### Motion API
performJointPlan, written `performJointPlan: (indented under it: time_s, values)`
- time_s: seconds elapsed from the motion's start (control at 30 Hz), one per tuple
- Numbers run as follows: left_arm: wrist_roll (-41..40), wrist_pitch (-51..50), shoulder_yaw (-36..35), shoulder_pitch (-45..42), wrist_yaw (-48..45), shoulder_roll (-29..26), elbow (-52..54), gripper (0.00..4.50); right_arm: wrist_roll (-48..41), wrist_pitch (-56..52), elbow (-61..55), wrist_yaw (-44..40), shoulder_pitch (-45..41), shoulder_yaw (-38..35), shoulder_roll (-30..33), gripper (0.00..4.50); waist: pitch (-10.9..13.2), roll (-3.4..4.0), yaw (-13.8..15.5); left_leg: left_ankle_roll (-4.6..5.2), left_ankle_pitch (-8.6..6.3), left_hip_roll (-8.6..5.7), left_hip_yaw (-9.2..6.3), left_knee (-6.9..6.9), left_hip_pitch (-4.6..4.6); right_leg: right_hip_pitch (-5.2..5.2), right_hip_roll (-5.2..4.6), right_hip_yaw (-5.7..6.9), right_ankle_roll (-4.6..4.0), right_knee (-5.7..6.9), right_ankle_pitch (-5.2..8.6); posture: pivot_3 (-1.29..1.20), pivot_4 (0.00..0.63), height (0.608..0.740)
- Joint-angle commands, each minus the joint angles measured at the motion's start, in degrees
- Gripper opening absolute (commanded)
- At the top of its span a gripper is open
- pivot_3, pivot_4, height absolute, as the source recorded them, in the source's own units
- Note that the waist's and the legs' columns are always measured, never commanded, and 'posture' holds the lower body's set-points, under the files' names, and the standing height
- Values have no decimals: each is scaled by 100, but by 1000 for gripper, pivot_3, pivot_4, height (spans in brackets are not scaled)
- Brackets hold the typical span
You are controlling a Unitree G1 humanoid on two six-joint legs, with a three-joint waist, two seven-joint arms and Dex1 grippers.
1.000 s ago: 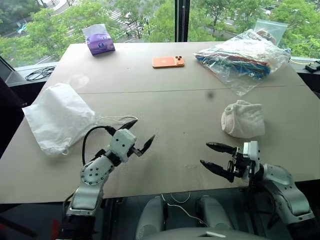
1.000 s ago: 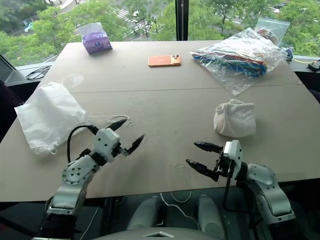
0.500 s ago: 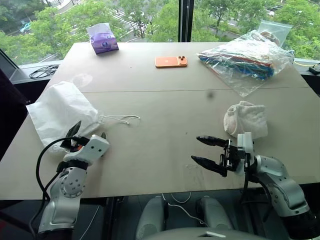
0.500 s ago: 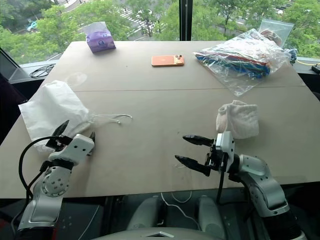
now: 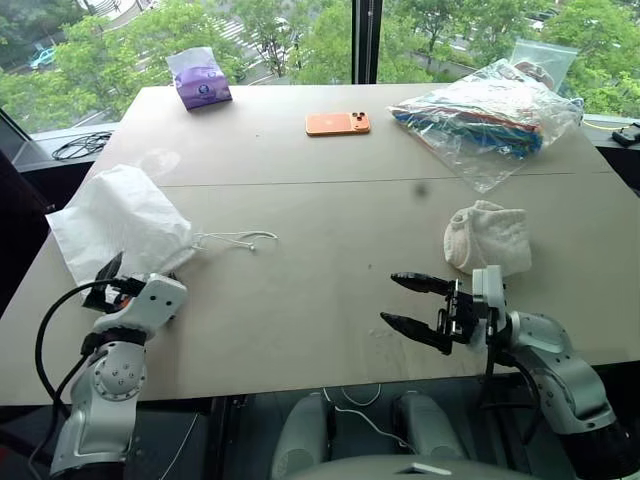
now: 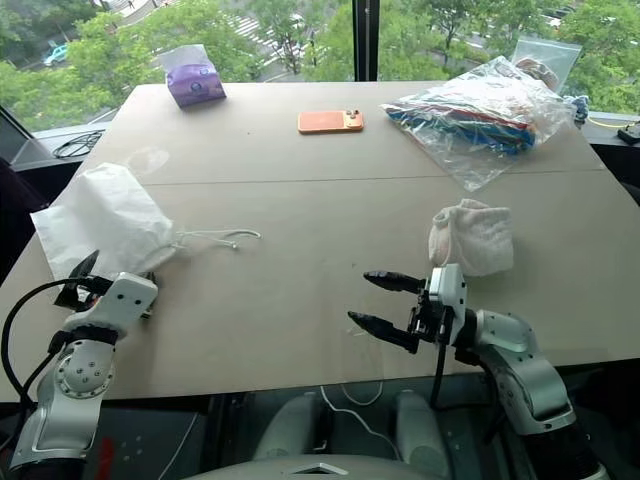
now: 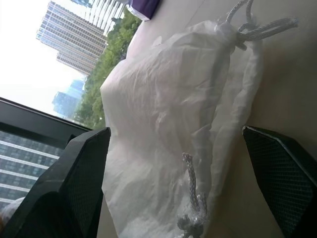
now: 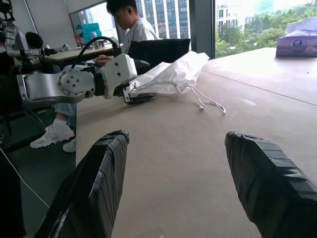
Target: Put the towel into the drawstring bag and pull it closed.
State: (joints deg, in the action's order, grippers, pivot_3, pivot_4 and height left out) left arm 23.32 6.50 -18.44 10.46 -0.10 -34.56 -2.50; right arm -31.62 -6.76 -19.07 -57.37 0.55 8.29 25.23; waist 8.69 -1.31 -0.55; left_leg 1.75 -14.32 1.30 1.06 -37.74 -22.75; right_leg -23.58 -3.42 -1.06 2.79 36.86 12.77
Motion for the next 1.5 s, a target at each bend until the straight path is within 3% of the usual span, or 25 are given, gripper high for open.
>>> performJointPlan:
  time_s: [0.03,0.1,0.3,0.33,0.43,0.67,0.8,1.0,1.2,1.33,1.5]
  values:
    - [-54,70,-240,-70,172,-242,-329,4416,-11,130,-184,-55,-23,-11,-38,3321,0,0,-12,0,0,0,0,0,1,0,-1,1,0,0,0,0,150,740]
    - [-81,134,-216,-162,200,-335,-504,4416,-17,155,-181,-66,-29,-11,-56,3321,0,0,-16,0,0,0,0,1,1,-1,-2,2,0,1,0,0,150,740]
    - [-207,365,-190,-333,221,-540,-813,1984,-12,172,-192,-59,-47,-34,-85,3321,0,-2,-2,0,0,-2,-1,3,-2,-3,-12,7,1,1,-2,0,150,740]
    - [-215,388,-186,-354,234,-560,-875,1269,-9,177,-191,-54,-44,-38,-92,3321,0,-2,5,-1,0,-3,0,4,-3,-3,-16,8,1,1,-2,0,150,740]
    - [-226,472,-169,-398,267,-598,-1027,44,10,200,-183,-48,-22,-40,-103,3321,-2,2,15,-1,0,-4,-2,5,-2,-3,-22,10,-1,1,-1,0,150,740]
    - [-378,814,-147,-567,250,-718,-1350,44,31,215,-194,16,-20,-98,-121,3321,-2,3,12,-2,0,-3,-3,24,2,-6,-45,8,-4,1,-1,0,150,740]
    - [-885,715,-98,-1129,-297,-720,-1233,44,102,256,-160,169,-20,-340,-46,3321,-3,-2,50,-4,1,-2,-1,31,-8,-10,-67,26,-5,1,-1,0,150,740]
    - [-1827,-844,254,-2929,-1178,-384,-294,44,824,-146,-248,1400,-347,-1019,211,3321,-4,-10,155,-6,1,-8,5,24,-24,-8,-76,31,-4,-9,-2,0,150,740]
    - [-2857,-3121,260,-4755,-1124,537,112,44,1300,-1064,-263,2094,-507,-1793,1104,3321,-1,-10,122,-1,2,-26,12,22,-29,-8,-29,54,27,-5,-13,0,150,740]
    - [-2939,-3595,509,-5381,-1179,724,118,0,1235,-1593,-144,2370,-371,-2325,1328,4401,1,-12,55,-1,2,-36,9,24,-29,-8,2,47,40,-6,-5,0,150,740]
    - [-2912,-4109,964,-5770,-1281,881,-10,0,739,-2677,-37,2902,-208,-2863,1001,4401,3,-15,39,-1,2,-32,7,29,-28,-8,14,35,42,-6,-2,0,150,740]
